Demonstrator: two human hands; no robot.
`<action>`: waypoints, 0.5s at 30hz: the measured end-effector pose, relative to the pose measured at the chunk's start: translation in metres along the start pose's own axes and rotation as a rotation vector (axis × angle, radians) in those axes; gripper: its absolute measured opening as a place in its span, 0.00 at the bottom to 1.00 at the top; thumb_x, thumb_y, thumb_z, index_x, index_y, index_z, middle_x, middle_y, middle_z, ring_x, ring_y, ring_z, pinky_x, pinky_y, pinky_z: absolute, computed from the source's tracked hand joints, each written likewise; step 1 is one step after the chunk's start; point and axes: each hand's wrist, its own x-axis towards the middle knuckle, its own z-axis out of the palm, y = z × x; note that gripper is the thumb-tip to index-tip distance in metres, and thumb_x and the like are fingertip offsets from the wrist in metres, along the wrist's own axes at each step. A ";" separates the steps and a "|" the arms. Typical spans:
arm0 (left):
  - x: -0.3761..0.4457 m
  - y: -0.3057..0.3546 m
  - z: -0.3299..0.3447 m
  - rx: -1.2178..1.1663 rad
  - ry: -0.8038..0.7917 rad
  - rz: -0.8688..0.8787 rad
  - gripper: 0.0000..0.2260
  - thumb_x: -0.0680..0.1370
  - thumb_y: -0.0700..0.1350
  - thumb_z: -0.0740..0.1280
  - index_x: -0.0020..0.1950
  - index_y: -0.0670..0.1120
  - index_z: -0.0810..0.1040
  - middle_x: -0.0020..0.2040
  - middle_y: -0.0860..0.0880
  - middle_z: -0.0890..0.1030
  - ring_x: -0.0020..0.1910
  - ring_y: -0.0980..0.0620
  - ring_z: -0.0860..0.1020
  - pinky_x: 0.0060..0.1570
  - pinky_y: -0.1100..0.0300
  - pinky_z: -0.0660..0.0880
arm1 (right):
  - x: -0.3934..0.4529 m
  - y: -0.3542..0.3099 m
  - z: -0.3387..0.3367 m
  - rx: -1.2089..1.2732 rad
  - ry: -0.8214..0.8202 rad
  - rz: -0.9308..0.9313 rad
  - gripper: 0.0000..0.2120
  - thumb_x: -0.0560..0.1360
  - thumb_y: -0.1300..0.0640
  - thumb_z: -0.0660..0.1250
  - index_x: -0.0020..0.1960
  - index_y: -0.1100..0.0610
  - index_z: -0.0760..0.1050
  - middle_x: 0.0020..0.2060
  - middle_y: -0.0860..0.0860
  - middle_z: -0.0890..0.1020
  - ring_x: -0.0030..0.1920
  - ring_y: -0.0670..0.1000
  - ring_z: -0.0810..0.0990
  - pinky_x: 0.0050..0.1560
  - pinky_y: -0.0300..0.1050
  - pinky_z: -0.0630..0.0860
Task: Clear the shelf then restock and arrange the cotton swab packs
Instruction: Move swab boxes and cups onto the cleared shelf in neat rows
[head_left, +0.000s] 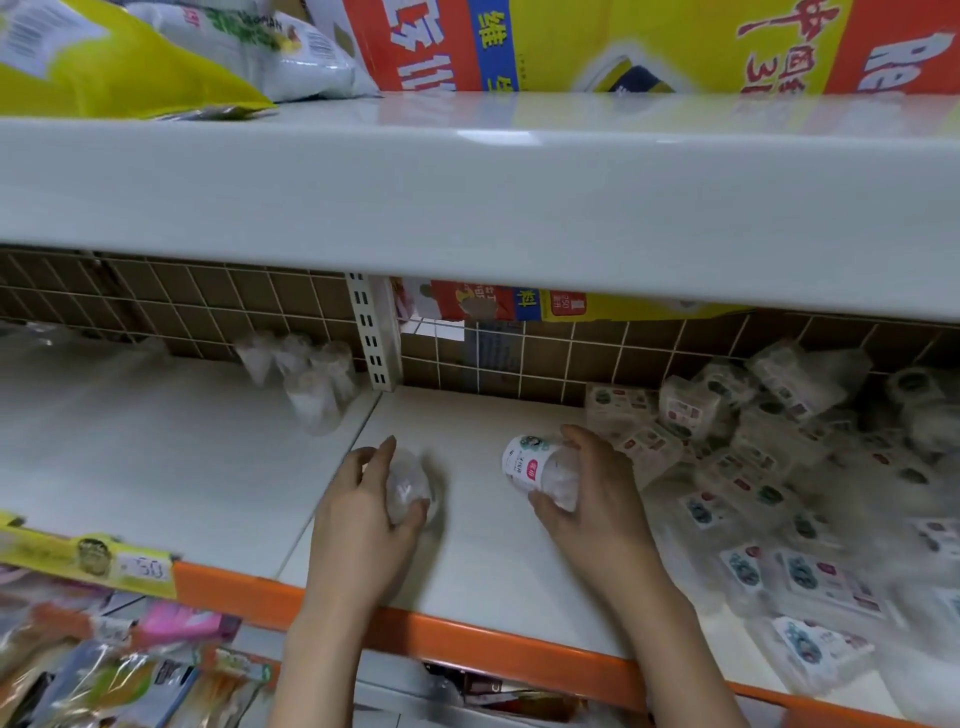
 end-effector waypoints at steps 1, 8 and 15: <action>0.002 -0.010 -0.005 0.004 -0.007 -0.001 0.31 0.71 0.44 0.73 0.72 0.44 0.66 0.65 0.43 0.71 0.59 0.41 0.73 0.55 0.48 0.73 | 0.002 -0.007 0.008 -0.002 0.000 -0.001 0.32 0.68 0.60 0.74 0.68 0.58 0.66 0.61 0.55 0.73 0.60 0.54 0.69 0.60 0.40 0.63; 0.029 -0.107 -0.065 0.041 -0.029 0.006 0.31 0.69 0.42 0.74 0.70 0.44 0.68 0.64 0.42 0.72 0.57 0.39 0.75 0.53 0.48 0.73 | 0.011 -0.080 0.089 0.028 0.006 0.029 0.31 0.71 0.56 0.72 0.71 0.53 0.63 0.63 0.51 0.70 0.61 0.50 0.68 0.55 0.35 0.62; 0.048 -0.203 -0.124 0.080 -0.020 -0.048 0.29 0.69 0.40 0.74 0.69 0.44 0.70 0.64 0.41 0.72 0.56 0.36 0.74 0.53 0.46 0.73 | 0.005 -0.154 0.163 0.055 -0.010 -0.004 0.30 0.70 0.58 0.73 0.69 0.56 0.65 0.59 0.53 0.72 0.59 0.52 0.69 0.53 0.32 0.61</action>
